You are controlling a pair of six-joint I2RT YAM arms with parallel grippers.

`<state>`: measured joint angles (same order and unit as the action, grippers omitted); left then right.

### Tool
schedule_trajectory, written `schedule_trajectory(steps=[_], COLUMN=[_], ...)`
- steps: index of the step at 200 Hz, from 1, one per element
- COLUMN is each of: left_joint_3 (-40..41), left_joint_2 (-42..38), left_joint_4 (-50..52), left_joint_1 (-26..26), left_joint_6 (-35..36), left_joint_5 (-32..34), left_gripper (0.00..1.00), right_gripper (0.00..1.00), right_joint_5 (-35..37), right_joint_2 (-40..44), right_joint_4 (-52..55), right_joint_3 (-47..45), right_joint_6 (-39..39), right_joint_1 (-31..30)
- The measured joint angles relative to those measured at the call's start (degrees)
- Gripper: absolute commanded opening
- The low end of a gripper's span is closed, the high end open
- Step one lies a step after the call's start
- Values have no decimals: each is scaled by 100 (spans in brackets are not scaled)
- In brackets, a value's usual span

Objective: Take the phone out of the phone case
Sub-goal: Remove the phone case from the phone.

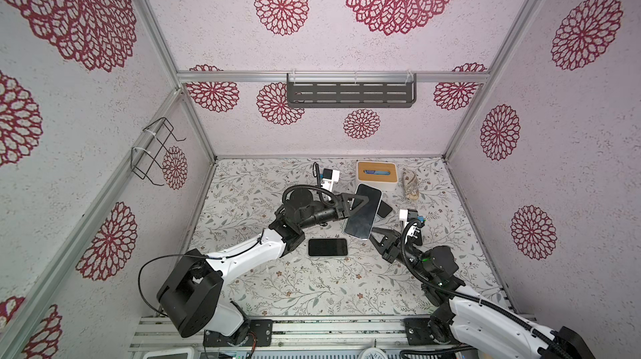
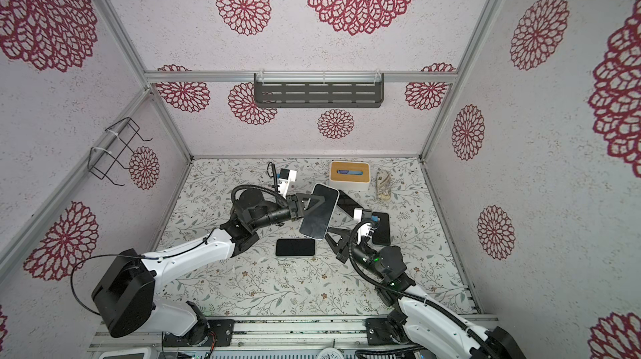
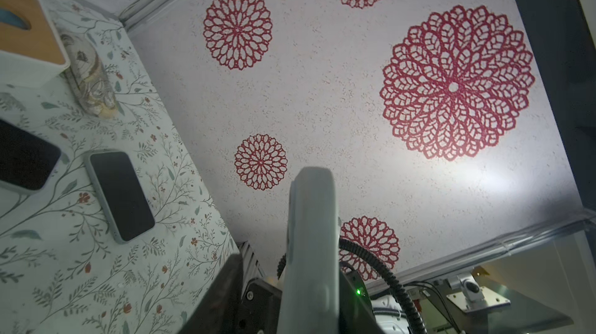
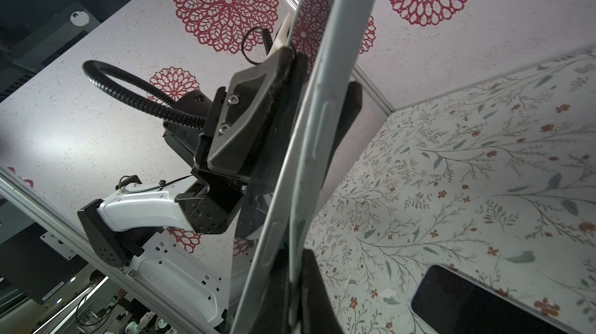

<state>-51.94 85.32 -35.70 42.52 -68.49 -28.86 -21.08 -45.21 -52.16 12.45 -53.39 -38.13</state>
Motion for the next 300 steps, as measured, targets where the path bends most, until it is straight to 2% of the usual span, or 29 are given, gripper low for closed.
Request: schedule_trajectory(steps=[12, 38, 55, 93, 169, 188, 214, 258, 300], left_joint_3=[101, 258, 396, 651, 977, 977, 820, 66, -79], left_joint_2=[116, 402, 529, 721, 820, 586, -28, -577, -675], left_joint_4=[-17, -114, -170, -243, -382, 103, 1178, 2839, 3987], left_joint_1=[-15, -48, -59, -72, -243, -249, -118, 612, 1263], left_joint_6=[9, 9, -4, -9, 155, 538, 1410, 3099, 4325], left_joint_5=[120, 297, 424, 581, 756, 907, 1285, 2055, 2780], left_gripper=[53, 71, 79, 85, 90, 91, 92, 92, 90], right_gripper=[0, 0, 0, 0, 0, 0, 0, 0, 0], right_joint_5=[63, 199, 271, 334, 396, 400, 400, 400, 400], right_joint_2=[33, -48, -179, -520, -848, -857, -881, -935, -931], right_joint_4=[319, 776, 957, 1102, 1119, 1117, 1119, 1128, 1169], right_joint_3=[0, 0, 0, -31, -186, -186, -186, -186, -186], right_joint_6=[-37, -92, -129, -214, -275, -278, -275, -278, -278], right_joint_1=[2, 17, 22, 22, 20, 22, 22, 22, 28])
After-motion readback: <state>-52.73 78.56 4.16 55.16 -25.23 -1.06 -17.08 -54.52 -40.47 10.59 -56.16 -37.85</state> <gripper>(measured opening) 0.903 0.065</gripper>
